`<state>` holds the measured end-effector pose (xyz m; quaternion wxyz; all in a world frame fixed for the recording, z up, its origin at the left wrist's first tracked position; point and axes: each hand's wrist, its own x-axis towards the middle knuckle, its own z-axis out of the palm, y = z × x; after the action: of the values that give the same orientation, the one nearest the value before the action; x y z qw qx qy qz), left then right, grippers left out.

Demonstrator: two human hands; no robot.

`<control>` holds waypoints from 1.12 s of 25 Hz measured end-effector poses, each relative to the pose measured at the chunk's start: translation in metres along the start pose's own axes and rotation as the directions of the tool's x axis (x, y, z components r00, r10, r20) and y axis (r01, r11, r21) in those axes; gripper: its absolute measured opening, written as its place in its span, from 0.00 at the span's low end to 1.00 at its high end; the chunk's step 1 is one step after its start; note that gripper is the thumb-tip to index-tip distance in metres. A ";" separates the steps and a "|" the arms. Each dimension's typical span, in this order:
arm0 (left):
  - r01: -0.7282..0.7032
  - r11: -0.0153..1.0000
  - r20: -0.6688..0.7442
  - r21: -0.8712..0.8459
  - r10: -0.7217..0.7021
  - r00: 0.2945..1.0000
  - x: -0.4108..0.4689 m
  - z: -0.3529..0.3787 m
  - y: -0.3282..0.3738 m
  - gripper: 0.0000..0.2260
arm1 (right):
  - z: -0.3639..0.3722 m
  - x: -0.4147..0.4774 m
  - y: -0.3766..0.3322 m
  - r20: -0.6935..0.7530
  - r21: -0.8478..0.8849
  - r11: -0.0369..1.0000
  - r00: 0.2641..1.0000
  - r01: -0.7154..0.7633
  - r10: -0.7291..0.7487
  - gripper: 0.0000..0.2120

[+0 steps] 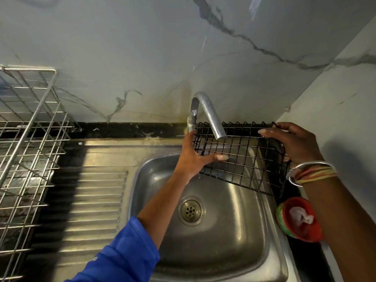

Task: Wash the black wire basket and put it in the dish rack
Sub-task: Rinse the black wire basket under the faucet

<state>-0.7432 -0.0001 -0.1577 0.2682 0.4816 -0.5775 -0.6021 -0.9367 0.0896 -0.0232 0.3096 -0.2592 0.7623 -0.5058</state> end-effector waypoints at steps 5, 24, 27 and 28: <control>-0.149 0.989 -0.165 -0.004 0.146 0.975 0.006 -0.005 -0.003 0.40 | -0.009 -0.006 0.018 -0.041 0.057 0.994 0.995 -0.091 0.093 0.21; -0.078 0.989 0.068 0.129 0.070 0.995 0.005 -0.039 0.023 0.39 | -0.021 -0.001 0.044 0.105 0.291 0.937 0.980 -0.194 0.170 0.15; 0.018 0.987 -0.005 -0.161 -0.019 1.000 0.005 -0.053 0.015 0.31 | -0.011 0.002 0.052 0.179 0.335 0.915 0.968 -0.227 0.174 0.15; 0.071 0.964 -0.011 -0.257 -0.077 0.997 0.005 -0.057 0.012 0.28 | -0.006 0.005 0.055 0.194 0.351 0.907 0.966 -0.233 0.173 0.15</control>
<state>-0.6968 -0.0318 -0.1402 0.3115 0.4705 -0.4736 -0.6763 -0.9491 0.1087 -0.0736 0.4637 -0.1545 0.6489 -0.5832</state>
